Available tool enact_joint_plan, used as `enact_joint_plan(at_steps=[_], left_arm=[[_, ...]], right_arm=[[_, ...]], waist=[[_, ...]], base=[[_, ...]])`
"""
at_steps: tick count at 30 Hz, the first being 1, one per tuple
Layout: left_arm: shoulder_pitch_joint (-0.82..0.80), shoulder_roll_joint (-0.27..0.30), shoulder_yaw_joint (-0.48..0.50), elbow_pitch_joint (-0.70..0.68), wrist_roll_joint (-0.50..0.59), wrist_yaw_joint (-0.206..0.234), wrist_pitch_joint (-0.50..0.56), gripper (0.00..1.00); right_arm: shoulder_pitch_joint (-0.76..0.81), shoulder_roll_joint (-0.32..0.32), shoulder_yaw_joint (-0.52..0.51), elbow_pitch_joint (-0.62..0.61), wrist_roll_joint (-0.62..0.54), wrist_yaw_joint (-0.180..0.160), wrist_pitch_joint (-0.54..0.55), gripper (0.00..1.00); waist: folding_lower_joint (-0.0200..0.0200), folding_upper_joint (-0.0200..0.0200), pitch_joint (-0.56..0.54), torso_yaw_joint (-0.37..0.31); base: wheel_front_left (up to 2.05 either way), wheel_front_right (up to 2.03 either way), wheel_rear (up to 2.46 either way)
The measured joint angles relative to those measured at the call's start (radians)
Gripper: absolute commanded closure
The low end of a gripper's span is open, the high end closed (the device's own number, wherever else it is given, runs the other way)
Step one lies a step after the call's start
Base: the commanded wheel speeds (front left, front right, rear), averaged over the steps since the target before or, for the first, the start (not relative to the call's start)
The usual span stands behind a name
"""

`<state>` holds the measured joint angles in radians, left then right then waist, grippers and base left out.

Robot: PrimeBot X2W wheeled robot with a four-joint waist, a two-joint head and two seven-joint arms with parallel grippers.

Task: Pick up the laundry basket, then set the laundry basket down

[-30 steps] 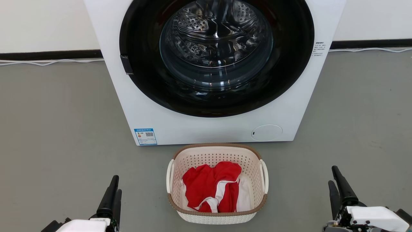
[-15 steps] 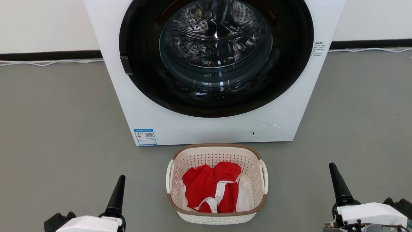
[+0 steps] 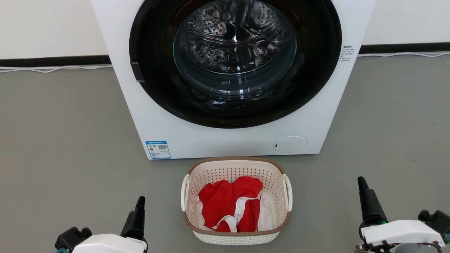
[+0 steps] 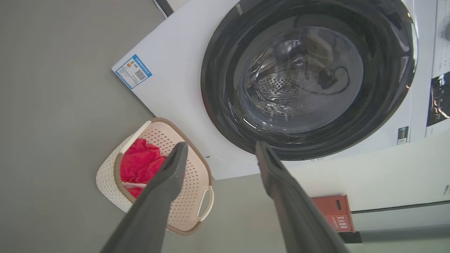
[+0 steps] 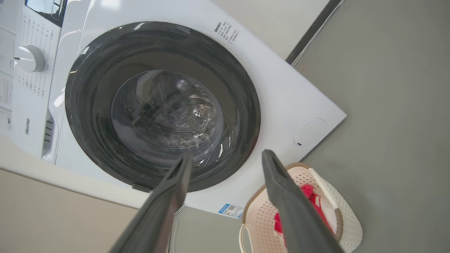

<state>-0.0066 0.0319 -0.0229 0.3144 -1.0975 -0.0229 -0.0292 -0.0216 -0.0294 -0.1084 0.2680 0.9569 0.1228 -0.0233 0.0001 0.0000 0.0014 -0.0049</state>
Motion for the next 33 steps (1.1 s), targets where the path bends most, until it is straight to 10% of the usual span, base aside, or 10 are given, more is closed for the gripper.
enact_joint_plan(at_steps=[33], left_arm=[[-0.001,0.006,-0.073,0.011,0.478,0.055,-0.094,0.00]], right_arm=[[0.002,-0.002,-0.008,0.022,-0.431,0.000,-0.093,0.00]], waist=[[-0.0001,0.0000,-0.003,-0.007]], base=[[0.00,0.00,0.00]])
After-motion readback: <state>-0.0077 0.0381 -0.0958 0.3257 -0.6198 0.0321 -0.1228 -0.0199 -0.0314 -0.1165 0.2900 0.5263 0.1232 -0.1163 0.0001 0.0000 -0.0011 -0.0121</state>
